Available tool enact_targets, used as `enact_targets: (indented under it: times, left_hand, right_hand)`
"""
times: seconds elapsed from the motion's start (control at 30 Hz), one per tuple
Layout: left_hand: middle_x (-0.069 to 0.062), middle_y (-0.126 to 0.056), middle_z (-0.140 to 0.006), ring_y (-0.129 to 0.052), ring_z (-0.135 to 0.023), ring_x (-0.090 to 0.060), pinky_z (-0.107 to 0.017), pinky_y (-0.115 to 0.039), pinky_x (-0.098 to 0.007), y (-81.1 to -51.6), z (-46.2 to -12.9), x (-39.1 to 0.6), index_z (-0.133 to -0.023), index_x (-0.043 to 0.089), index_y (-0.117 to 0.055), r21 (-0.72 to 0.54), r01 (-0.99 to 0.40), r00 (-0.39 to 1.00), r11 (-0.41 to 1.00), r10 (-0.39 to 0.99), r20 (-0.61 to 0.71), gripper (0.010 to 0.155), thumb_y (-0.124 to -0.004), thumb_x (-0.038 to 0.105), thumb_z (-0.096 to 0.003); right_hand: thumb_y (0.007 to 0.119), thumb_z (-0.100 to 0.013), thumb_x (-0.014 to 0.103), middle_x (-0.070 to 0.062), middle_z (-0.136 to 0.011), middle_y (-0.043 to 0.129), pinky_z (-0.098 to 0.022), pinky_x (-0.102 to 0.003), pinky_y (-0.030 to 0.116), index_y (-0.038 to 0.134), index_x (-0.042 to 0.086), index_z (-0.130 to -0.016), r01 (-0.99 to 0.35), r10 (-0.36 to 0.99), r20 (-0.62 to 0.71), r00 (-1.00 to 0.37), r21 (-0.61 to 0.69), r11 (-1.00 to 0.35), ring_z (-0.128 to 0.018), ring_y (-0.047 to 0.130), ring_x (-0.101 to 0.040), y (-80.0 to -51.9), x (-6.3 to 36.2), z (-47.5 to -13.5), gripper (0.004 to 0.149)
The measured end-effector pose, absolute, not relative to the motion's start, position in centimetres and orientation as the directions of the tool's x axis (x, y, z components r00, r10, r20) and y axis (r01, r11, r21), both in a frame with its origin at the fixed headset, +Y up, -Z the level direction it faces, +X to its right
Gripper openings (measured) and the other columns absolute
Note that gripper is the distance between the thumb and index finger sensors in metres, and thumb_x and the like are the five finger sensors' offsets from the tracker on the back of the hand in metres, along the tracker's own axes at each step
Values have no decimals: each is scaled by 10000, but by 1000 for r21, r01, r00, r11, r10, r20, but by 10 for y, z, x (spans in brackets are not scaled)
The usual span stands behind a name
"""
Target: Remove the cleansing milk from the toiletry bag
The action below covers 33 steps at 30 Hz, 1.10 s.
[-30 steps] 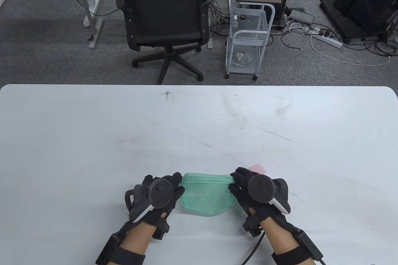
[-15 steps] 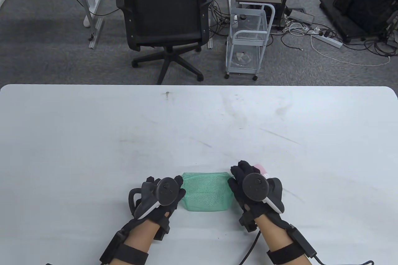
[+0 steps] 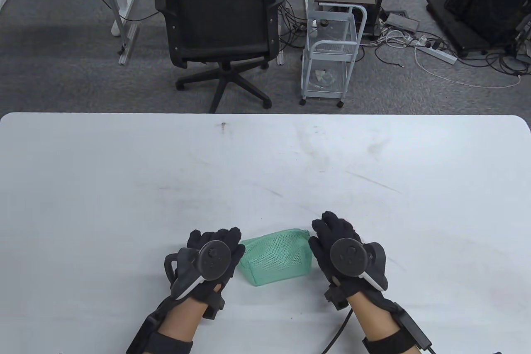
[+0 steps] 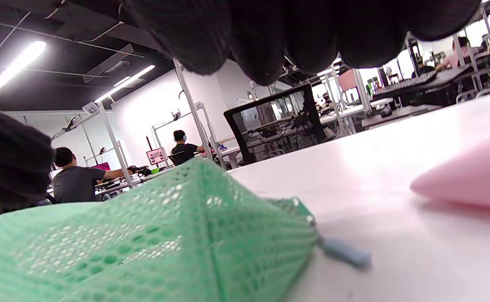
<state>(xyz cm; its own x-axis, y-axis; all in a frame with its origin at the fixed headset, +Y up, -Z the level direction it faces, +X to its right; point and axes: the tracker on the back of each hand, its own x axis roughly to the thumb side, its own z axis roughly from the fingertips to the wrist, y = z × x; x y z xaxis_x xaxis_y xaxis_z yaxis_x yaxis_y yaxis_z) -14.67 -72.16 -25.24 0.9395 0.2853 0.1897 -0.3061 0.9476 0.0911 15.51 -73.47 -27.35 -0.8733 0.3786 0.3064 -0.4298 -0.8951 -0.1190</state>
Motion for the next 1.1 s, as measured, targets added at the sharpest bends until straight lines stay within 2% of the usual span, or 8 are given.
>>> enact_targets:
  times: [0.3,0.5,0.8,1.1]
  left_hand:
    - [-83,-919,-1037,-905,-925,-436,-739,-570,-671,-694,-230,-144,-1006,265,-822,217,-300,938,929,245,245,552,-854,482,-500]
    - [-82,-909,-1048,-895,-937,-437,-742,-565,-671,-689,-224,-141,-1014,269,-812,231,-303,934,925,240,264,558,-851,486,-502]
    - [-87,-901,-1055,-886,-942,-443,-741,-565,-672,-689,-224,-139,-1023,272,-802,226,-298,934,928,234,269,567,-850,489,-502]
    - [-94,-902,-1051,-888,-936,-445,-740,-565,-673,-689,-223,-139,-1024,270,-800,229,-298,934,927,234,269,568,-848,489,-503]
  right_hand:
    - [841,-563,301,-358,-1110,642,-603,-743,605,786,-2,-991,-357,266,352,-898,-227,-906,-880,677,-701,-712,156,-259,527]
    - [839,-564,313,-357,-1107,651,-597,-737,621,782,2,-996,-339,232,376,-897,-248,-908,-866,700,-700,-705,151,-252,535]
    - [805,-582,353,-355,-1113,651,-603,-736,617,747,12,-1029,-269,174,374,-911,-216,-939,-880,689,-701,-703,143,-247,565]
    - [799,-585,356,-357,-1108,660,-601,-737,616,755,10,-1023,-263,184,361,-914,-183,-947,-874,693,-702,-704,143,-248,560]
